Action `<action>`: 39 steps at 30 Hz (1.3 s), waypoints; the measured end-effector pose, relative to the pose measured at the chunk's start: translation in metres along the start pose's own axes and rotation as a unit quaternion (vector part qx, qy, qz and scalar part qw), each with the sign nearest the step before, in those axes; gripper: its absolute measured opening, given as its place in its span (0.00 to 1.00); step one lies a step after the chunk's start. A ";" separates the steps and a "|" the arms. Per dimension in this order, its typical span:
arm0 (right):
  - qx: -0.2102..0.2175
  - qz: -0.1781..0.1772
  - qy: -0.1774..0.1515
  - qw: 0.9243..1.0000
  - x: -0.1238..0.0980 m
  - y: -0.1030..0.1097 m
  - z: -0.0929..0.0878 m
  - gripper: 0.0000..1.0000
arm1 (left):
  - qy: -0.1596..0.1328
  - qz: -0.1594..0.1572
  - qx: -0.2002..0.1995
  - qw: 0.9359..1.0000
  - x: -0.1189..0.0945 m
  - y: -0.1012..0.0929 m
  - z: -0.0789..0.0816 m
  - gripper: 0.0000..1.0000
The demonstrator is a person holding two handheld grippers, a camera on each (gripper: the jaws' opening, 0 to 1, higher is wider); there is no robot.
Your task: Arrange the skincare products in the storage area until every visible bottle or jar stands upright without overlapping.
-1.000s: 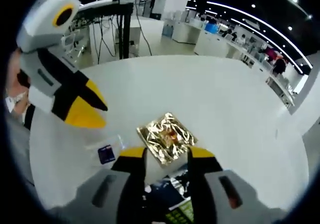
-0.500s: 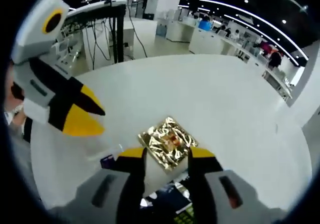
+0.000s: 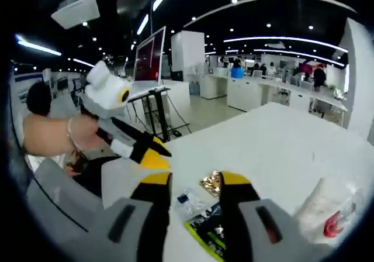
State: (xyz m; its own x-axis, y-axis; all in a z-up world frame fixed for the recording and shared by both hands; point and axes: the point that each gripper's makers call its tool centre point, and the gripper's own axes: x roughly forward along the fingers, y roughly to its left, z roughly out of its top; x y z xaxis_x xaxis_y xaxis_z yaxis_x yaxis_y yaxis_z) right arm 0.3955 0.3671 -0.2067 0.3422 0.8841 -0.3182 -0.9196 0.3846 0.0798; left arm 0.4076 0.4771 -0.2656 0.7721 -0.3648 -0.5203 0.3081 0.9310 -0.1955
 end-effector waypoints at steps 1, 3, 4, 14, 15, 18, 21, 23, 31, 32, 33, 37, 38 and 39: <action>-0.001 0.002 -0.006 1.000 -0.013 0.002 0.003 0.33 | -0.017 -0.005 0.013 1.000 -0.009 -0.007 0.006 0.26; -0.004 0.003 -0.018 1.000 -0.041 0.003 0.009 0.33 | -0.040 -0.009 0.028 0.999 -0.023 -0.015 0.013 0.26; -0.012 -0.005 -0.028 1.000 -0.061 0.000 0.012 0.33 | -0.055 -0.007 0.038 0.998 -0.034 -0.018 0.017 0.26; -0.040 -0.164 -0.027 0.985 -0.198 -0.064 -0.019 0.33 | -0.155 0.066 0.072 0.983 -0.101 -0.016 0.022 0.27; -0.044 -0.178 -0.028 0.983 -0.208 -0.068 -0.021 0.33 | -0.160 0.076 0.073 0.981 -0.105 -0.014 0.020 0.27; -0.064 -0.237 -0.034 0.969 -0.255 -0.086 -0.023 0.33 | -0.199 0.110 0.073 0.971 -0.121 -0.014 0.017 0.29; -0.069 -0.284 -0.037 0.956 -0.300 -0.106 -0.020 0.34 | -0.240 0.130 0.068 0.960 -0.130 -0.019 0.015 0.34; -0.077 -0.321 -0.037 0.943 -0.328 -0.118 -0.015 0.34 | -0.265 0.137 0.060 0.953 -0.134 -0.023 0.012 0.35; -0.062 -0.385 -0.109 0.914 -0.346 -0.119 -0.012 0.40 | -0.292 0.152 0.069 0.942 -0.137 -0.035 0.010 0.48; -0.030 -0.381 -0.131 0.915 -0.335 -0.111 -0.019 0.39 | -0.292 0.152 0.068 0.942 -0.137 -0.035 0.009 0.49; -0.003 -0.381 -0.148 0.913 -0.328 -0.105 -0.025 0.39 | -0.292 0.149 0.065 0.943 -0.136 -0.036 0.007 0.49; 0.048 -0.329 -0.164 0.929 -0.268 -0.053 -0.061 0.40 | -0.280 0.151 0.057 0.946 -0.133 -0.038 -0.004 0.49; 0.047 -0.313 -0.148 0.937 -0.251 -0.038 -0.070 0.40 | -0.279 0.151 0.055 0.947 -0.132 -0.038 -0.005 0.49; 0.043 -0.290 -0.131 0.947 -0.232 -0.020 -0.078 0.40 | -0.280 0.149 0.049 0.947 -0.132 -0.040 -0.011 0.48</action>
State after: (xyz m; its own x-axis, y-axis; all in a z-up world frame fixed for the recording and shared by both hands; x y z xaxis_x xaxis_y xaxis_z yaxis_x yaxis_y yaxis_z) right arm 0.3193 0.1331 -0.2083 0.8318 0.5480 -0.0881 -0.5464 0.8364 0.0435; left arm 0.2871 0.4886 -0.1978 0.9982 -0.0588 -0.0116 0.0586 0.9981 -0.0162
